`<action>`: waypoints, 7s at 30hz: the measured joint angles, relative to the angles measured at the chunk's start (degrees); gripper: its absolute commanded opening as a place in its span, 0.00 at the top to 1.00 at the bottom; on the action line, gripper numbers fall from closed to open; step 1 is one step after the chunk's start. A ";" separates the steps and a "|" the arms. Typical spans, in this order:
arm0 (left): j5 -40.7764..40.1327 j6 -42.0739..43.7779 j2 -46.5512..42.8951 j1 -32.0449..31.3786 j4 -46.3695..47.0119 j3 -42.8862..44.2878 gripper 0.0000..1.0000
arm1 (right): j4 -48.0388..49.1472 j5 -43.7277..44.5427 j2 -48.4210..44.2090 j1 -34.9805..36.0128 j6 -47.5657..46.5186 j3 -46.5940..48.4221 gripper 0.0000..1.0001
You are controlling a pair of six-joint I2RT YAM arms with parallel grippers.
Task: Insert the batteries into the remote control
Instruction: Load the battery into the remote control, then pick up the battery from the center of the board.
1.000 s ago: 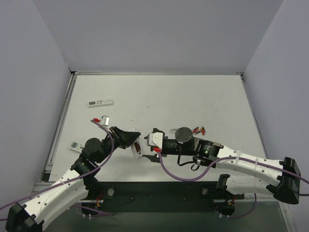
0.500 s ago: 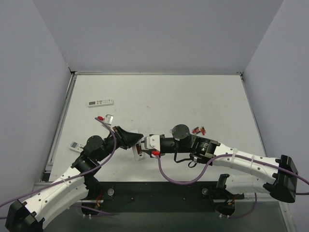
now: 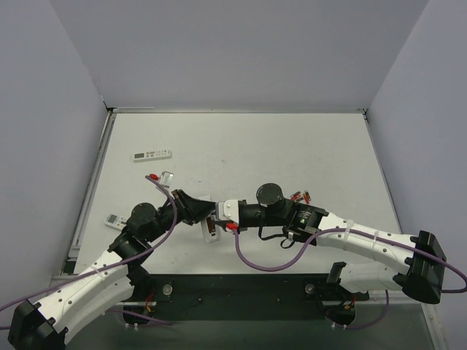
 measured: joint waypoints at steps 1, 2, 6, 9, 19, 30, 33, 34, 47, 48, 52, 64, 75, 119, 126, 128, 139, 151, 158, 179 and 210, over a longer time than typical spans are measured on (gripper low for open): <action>0.04 0.00 0.04 -0.02 0.04 0.09 1.00 | -0.04 -0.28 0.00 -0.09 0.00 0.24 0.81; 0.13 0.00 0.09 0.00 0.09 0.09 1.00 | -0.09 -0.48 0.00 -0.13 0.00 0.52 0.81; 0.57 0.00 0.31 0.00 0.11 0.11 1.00 | -0.17 -0.98 0.02 -0.22 -0.02 1.16 0.83; 0.81 0.00 0.33 0.00 0.15 0.11 1.00 | -0.35 -1.38 0.48 -0.26 0.00 1.44 0.85; 0.90 0.04 0.46 -0.02 0.13 0.22 1.00 | -1.36 -2.38 2.16 -0.59 0.00 1.79 0.95; 2.16 -0.28 0.61 -0.11 0.74 0.24 1.00 | -1.84 -3.28 2.80 -0.72 0.15 2.16 1.00; 2.14 -0.48 0.37 -0.17 0.74 0.24 1.00 | -1.79 -3.67 2.84 -0.87 0.22 2.16 1.00; 2.12 -0.48 0.15 -0.17 0.72 0.24 1.00 | -1.68 -3.82 2.84 -0.87 0.26 2.16 1.00; 0.35 -1.49 -2.45 0.00 -0.61 0.24 1.00 | 3.21 -4.11 3.06 -0.90 0.52 0.42 1.00; 0.13 -1.68 -2.47 0.04 -0.92 0.24 1.00 | 3.69 -3.89 3.13 -0.90 0.37 0.09 1.00; -1.27 -2.27 -2.84 0.07 -2.32 0.09 1.00 | 6.49 -1.97 3.21 -0.55 -0.31 -1.84 0.97; -7.06 -3.50 -5.62 0.33 -5.22 -1.46 1.00 | 11.89 7.91 4.42 4.72 -5.27 -6.69 0.87; -8.02 -2.93 -7.21 0.46 -5.20 -2.01 1.00 | 11.82 10.80 2.78 6.38 -4.79 -7.41 0.68; -1.92 4.90 -1.16 0.35 5.14 -9.49 1.00 | -36.61 31.95 17.07 -53.48 53.94 8.31 0.77; -0.79 5.40 -1.27 0.61 5.09 -9.46 1.00 | -36.50 27.74 22.01 -53.83 53.31 11.23 0.77; -0.70 5.42 -1.55 0.66 5.09 -9.46 1.00 | -36.63 27.02 22.75 -53.55 53.35 11.23 0.77; -0.57 5.46 -1.86 0.92 5.11 -9.46 1.00 | -36.44 27.61 25.35 -48.70 57.07 11.10 0.77; -0.44 5.44 -2.12 1.05 5.11 -9.46 1.00 | -35.10 33.70 25.35 -45.86 66.23 6.75 0.75; -0.35 5.42 -2.43 1.29 5.11 -9.46 1.00 | -33.24 33.97 26.14 -45.83 67.82 6.62 0.75; -0.02 5.35 -2.78 1.66 5.11 -9.49 1.00 | -31.98 34.40 27.26 -45.44 67.95 4.35 0.82; -3.02 -3.34 -2.51 2.03 16.35 -16.70 1.00 | -45.00 29.92 5.92 -17.92 53.46 11.43 1.00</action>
